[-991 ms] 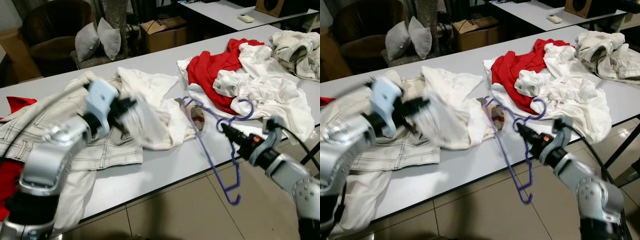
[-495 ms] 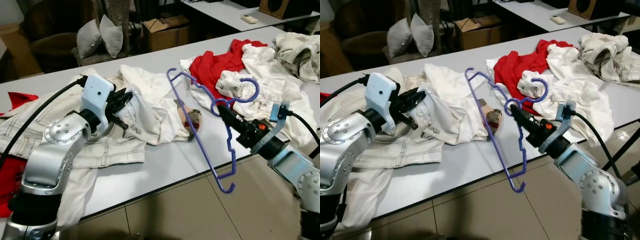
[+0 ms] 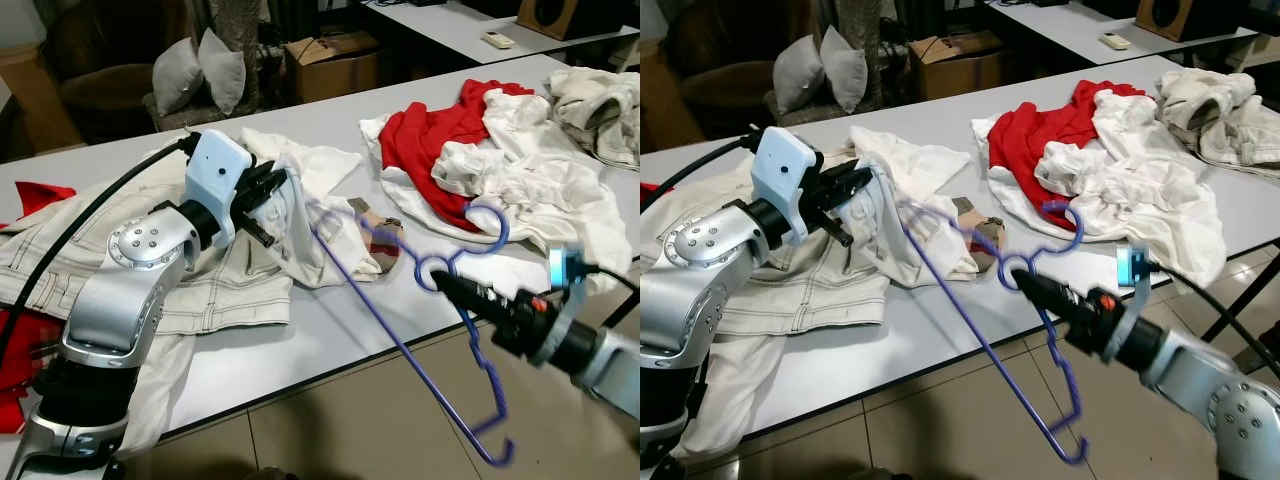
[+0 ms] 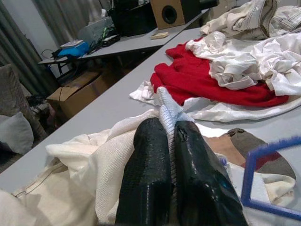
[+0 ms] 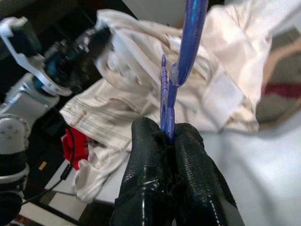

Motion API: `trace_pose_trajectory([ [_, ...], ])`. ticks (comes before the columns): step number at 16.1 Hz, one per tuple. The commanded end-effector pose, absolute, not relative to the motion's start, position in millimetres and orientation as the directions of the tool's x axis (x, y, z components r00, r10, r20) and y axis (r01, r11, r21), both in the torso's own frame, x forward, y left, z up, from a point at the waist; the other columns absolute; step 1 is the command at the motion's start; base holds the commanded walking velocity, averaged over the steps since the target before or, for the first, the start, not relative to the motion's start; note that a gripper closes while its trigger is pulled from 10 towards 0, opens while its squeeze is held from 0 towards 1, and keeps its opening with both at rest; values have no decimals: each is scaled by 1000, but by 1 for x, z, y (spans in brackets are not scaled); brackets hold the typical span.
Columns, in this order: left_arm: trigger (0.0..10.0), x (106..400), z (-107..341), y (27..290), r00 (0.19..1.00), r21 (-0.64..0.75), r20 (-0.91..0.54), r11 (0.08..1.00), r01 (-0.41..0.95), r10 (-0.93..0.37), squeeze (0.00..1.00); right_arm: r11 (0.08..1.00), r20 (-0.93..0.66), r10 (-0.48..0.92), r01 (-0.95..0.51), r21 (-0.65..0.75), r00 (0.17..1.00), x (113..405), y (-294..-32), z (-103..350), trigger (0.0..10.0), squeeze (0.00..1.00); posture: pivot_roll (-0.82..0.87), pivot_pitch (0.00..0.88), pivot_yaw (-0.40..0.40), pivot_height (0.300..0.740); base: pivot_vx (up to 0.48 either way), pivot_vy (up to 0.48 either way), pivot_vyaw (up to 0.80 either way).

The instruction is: Hang hanger

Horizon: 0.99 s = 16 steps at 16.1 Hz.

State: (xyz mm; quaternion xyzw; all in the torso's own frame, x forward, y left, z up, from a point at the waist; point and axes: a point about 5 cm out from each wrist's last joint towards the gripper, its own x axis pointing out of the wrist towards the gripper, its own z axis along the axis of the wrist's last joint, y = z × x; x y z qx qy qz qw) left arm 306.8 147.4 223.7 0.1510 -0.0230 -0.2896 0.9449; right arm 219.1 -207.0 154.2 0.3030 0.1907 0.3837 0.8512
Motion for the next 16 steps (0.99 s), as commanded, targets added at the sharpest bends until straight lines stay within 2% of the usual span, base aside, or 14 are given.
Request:
trace_pose_trajectory([
  [1, 0, 308, 232, 147, 829, 329, -23, 779, 534, -558, 0, 535, -125, 767, -520, 666, 630, 219, -206, 151, 10000, 0, -181, 0, 74, 740, 0, 0, 0],
  [2, 0, 306, 234, 146, 816, 342, -26, 762, 550, -577, 0, 576, -170, 731, -464, 673, 661, 222, -210, 145, 10000, 0, -182, 0, 75, 740, 0, 0, 0],
  [6, 0, 298, 236, 143, 775, 370, -40, 711, 598, -631, 0, 597, -200, 692, -395, 699, 694, 226, -216, 138, 10000, 0, -182, 0, 74, 740, 0, 0, 0],
  [9, 0, 288, 240, 129, 671, 357, -31, 619, 700, -741, 0, 596, -229, 705, -385, 704, 672, 228, -212, 131, 10000, 0, -178, 0, 72, 740, 0, 0, 0],
  [16, 0, 287, 235, 109, 581, 404, -98, 502, 765, -808, 0, 568, -218, 729, -396, 722, 649, 235, -207, 131, 10000, 0, -170, 0, 61, 740, 0, 0, 0],
])
